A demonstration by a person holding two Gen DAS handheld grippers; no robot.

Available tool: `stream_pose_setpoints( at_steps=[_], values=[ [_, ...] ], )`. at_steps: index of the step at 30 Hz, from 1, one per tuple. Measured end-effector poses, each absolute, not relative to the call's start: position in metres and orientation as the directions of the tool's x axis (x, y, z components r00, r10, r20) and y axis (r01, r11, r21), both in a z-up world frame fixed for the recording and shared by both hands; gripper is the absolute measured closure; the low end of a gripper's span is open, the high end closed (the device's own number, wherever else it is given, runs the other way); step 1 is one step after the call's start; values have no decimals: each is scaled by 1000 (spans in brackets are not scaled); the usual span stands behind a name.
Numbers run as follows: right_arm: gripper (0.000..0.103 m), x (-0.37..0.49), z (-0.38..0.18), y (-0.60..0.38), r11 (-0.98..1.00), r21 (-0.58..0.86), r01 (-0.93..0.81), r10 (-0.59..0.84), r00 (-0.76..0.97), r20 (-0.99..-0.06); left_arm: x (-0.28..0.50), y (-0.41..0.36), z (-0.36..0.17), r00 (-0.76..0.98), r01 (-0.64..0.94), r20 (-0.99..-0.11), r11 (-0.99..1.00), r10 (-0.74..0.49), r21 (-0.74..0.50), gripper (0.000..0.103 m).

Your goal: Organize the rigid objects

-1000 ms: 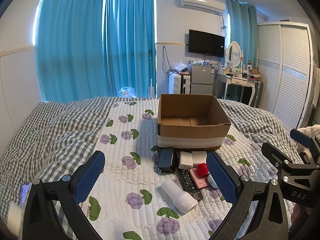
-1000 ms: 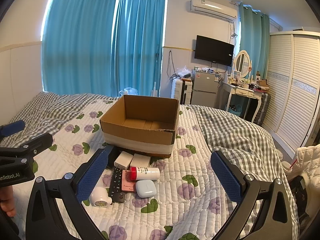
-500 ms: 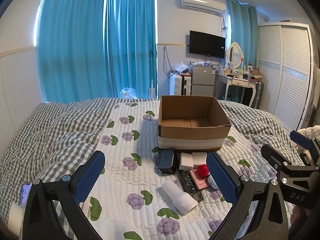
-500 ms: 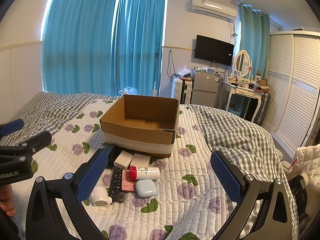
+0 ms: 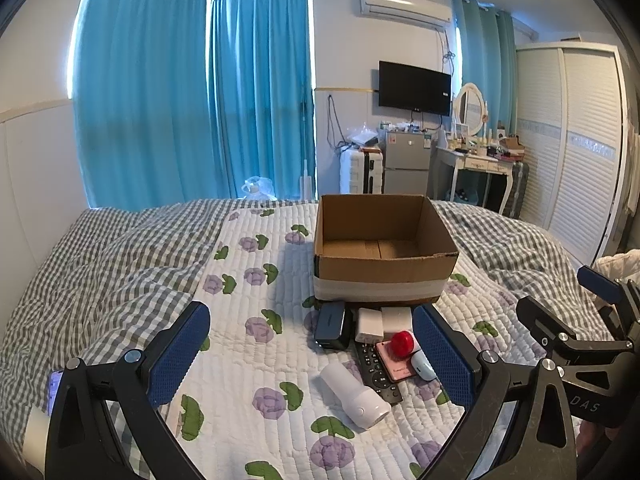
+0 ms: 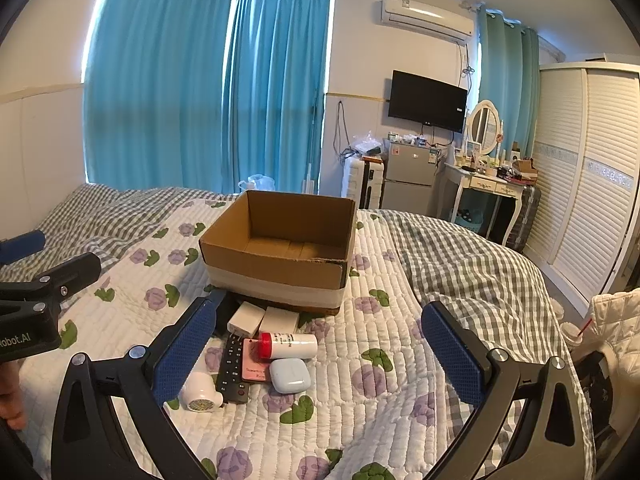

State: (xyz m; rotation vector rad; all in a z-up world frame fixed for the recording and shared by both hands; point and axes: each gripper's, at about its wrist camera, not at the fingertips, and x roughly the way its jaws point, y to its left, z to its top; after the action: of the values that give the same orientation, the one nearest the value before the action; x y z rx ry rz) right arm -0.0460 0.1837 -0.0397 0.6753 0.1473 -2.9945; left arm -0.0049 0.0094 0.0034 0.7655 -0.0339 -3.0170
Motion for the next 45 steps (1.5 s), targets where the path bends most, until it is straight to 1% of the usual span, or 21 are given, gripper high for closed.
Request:
stream_pose_setpoints(
  at_steps=[3, 4, 9, 12, 13, 14, 16, 18, 20, 23, 24, 26, 28, 30, 32, 34, 36, 39, 43, 45],
  values=[
    [0, -54, -42, 184, -992, -89, 94, -44, -892, -450, -17, 15, -7, -853, 41, -518, -997, -66, 59, 0],
    [0, -61, -45, 184, -991, -93, 99, -45, -884, -465, -26, 17, -15, -831, 52, -549, -996, -85, 76, 0],
    [0, -96, -81, 186, -989, -105, 103, -26, -823, -568, -64, 24, -70, -717, 92, -678, -985, -165, 143, 0],
    [0, -113, -113, 189, -989, -104, 108, -16, -765, -644, -77, 26, -101, -657, 79, -740, -989, -144, 122, 1],
    [0, -116, -120, 191, -990, -95, 108, -19, -752, -659, -82, 26, -110, -636, 81, -760, -991, -133, 106, 3],
    [0, -119, -125, 193, -991, -82, 105, -23, -740, -672, -86, 26, -116, -619, 83, -776, -992, -123, 92, 5],
    [0, -125, -131, 198, -994, -43, 99, -42, -725, -687, -95, 29, -129, -576, 84, -811, -994, -102, 65, 12],
    [0, -129, -136, 202, -995, -8, 100, -66, -715, -696, -102, 34, -142, -537, 74, -840, -996, -81, 48, 15],
    [0, -133, -140, 202, -995, -3, 96, -65, -701, -710, -105, 40, -153, -515, 50, -855, -998, -52, 31, 18],
    [0, -138, -147, 202, -996, 4, 90, -65, -681, -730, -106, 46, -165, -496, 20, -868, -1000, 11, -24, 31],
    [0, -140, -149, 203, -996, 9, 89, -67, -675, -734, -107, 47, -167, -490, 7, -871, -999, 34, -43, 40],
    [0, -142, -151, 202, -996, 15, 88, -71, -668, -741, -104, 48, -168, -487, -21, -871, -998, 65, -63, 43],
    [0, -144, -152, 201, -995, 24, 96, -82, -663, -744, -102, 47, -165, -486, -36, -869, -996, 87, -80, 53],
    [0, -146, -153, 198, -994, 28, 109, -93, -655, -750, -98, 46, -157, -499, -34, -863, -997, 83, -76, 58],
    [0, -148, -151, 193, -991, 27, 130, -105, -648, -754, -95, 43, -145, -534, -37, -843, -998, 63, -51, 59],
    [0, -151, -145, 186, -987, 25, 160, -123, -644, -755, -96, 36, -132, -556, -39, -828, -998, 68, -56, 59],
    [0, -155, -137, 176, -981, -11, 193, -121, -656, -745, -99, 24, -124, -562, -27, -824, -997, 73, -70, 59],
    [0, -168, -133, 162, -969, -49, 241, -122, -643, -756, -110, 13, -117, -572, -9, -819, -999, 48, -52, 59],
    [0, -196, -147, 150, -960, -31, 280, -151, -606, -781, -120, 7, -112, -568, -6, -823, -999, 31, -33, 59],
    [0, -213, -163, 147, -962, -24, 271, -140, -568, -811, -124, 9, -113, -565, -9, -825, -1000, 20, -18, 59]
  ],
)
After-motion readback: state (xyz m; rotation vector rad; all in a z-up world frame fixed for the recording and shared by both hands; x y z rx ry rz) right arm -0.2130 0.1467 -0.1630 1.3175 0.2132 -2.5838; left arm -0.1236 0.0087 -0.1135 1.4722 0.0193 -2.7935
